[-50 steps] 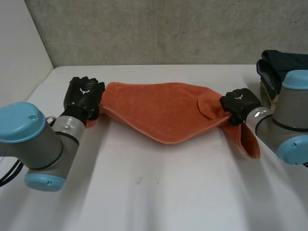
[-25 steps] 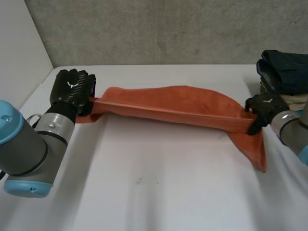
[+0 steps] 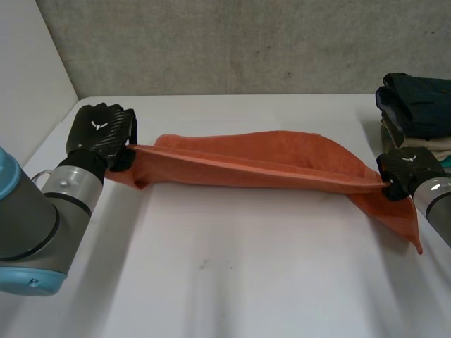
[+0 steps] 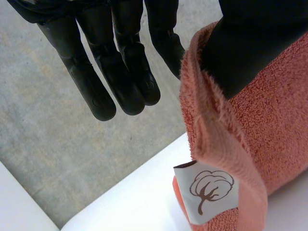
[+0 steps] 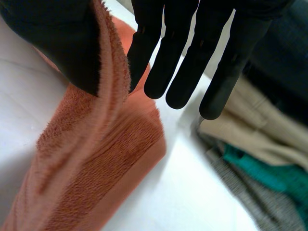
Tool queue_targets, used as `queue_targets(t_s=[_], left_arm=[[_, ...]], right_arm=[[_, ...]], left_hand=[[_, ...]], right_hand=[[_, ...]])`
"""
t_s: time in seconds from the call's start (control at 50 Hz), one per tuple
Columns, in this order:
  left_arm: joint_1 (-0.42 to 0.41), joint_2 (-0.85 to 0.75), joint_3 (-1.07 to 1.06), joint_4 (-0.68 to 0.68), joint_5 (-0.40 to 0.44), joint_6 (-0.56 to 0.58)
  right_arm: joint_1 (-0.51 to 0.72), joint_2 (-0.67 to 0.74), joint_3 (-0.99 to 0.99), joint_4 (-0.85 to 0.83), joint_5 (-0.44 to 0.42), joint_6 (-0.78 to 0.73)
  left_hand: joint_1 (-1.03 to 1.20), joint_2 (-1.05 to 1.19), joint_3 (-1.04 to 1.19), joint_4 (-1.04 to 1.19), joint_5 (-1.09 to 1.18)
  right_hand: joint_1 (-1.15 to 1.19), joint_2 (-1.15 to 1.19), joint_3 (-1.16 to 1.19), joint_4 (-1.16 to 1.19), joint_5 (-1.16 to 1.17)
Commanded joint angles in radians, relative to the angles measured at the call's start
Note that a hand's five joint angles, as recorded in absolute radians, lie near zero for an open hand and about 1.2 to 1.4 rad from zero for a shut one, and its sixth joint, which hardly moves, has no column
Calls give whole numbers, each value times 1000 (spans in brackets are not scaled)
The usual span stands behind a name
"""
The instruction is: Fold the laundry.
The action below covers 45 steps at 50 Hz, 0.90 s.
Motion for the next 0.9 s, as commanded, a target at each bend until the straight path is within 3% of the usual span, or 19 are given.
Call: queue_targets(t_s=[0.02, 0.14, 0.22, 0.26, 0.34, 0.48, 0.6, 0.72, 0.8, 0.9], left_arm=[[19, 104, 10, -72, -4, 3], [39, 339, 72, -88, -6, 0], [52, 469, 124, -120, -1, 0], [65, 509, 148, -161, 2, 0], [68, 502, 162, -246, 5, 1], [71, 295, 147, -306, 5, 6], [71, 13, 205, -298, 0, 93], [82, -257, 440, -276, -3, 276], [86, -372, 647, -234, 2, 334], [85, -414, 869, -97, -4, 323]], right_arm=[[7, -187, 49, -40, -10, -174], [20, -409, -46, 113, -15, -204], [10, -485, -222, 417, -64, -209], [6, -485, -307, 586, -130, -213], [-3, -450, -377, 744, -216, -267], [-10, -341, -362, 740, -205, -353], [39, -140, -383, 603, -141, -353], [105, -5, -459, 387, -32, -354], [139, 78, -555, 165, 23, -344], [167, 110, -634, -285, 59, -246]], left_hand=[[223, 196, 201, 195, 259], [223, 196, 201, 195, 259], [223, 196, 201, 195, 259], [223, 196, 201, 195, 259], [223, 196, 201, 195, 259], [223, 196, 201, 195, 259], [223, 196, 201, 195, 259], [223, 196, 201, 195, 259], [223, 196, 201, 195, 259], [223, 196, 201, 195, 259]], right_hand=[[256, 217, 223, 221, 259], [256, 217, 223, 221, 259], [256, 217, 223, 221, 259], [256, 217, 223, 221, 259], [256, 217, 223, 221, 259], [256, 217, 223, 221, 259], [256, 217, 223, 221, 259], [256, 217, 223, 221, 259], [256, 217, 223, 221, 259], [256, 217, 223, 221, 259]])
